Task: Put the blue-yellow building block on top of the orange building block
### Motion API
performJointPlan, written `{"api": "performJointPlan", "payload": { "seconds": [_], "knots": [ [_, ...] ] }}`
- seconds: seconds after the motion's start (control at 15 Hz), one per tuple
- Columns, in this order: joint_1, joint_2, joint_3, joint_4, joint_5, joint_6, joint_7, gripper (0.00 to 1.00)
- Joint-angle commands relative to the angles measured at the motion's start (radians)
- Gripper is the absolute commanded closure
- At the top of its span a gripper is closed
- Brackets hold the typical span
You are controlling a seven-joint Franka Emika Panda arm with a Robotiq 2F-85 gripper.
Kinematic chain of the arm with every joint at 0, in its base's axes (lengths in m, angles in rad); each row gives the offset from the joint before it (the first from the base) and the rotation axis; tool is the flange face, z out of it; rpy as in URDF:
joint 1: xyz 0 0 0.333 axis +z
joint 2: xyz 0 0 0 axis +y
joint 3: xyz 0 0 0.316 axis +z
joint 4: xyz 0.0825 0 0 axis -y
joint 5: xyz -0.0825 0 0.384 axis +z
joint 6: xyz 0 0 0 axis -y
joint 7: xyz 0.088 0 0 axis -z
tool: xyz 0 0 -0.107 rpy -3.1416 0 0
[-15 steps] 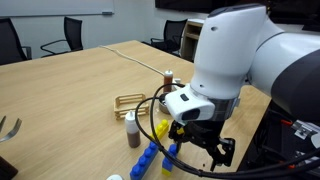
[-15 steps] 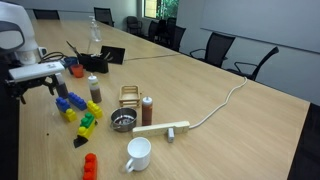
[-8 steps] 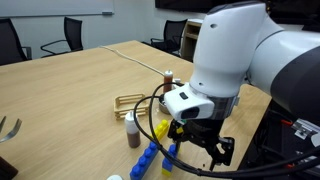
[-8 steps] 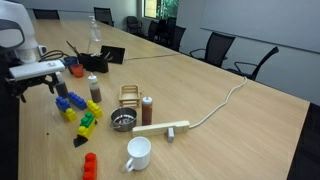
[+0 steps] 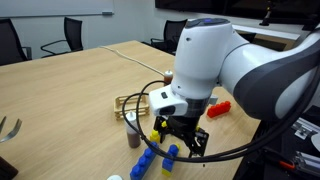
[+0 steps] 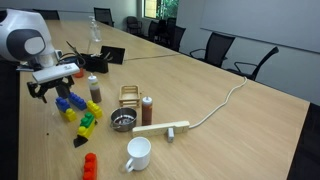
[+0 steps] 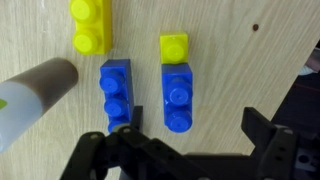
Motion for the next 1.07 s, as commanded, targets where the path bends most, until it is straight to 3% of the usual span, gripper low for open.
{"api": "performJointPlan", "payload": {
  "seconds": [0.0, 0.8, 1.0],
  "knots": [
    [0.001, 0.07, 0.003, 0.053, -0.052, 0.015, 0.046, 0.0],
    [0.001, 0.111, 0.004, 0.037, -0.114, 0.04, 0.138, 0.0],
    [-0.002, 0.113, 0.005, 0.03, -0.114, 0.04, 0.142, 0.12]
  ]
}}
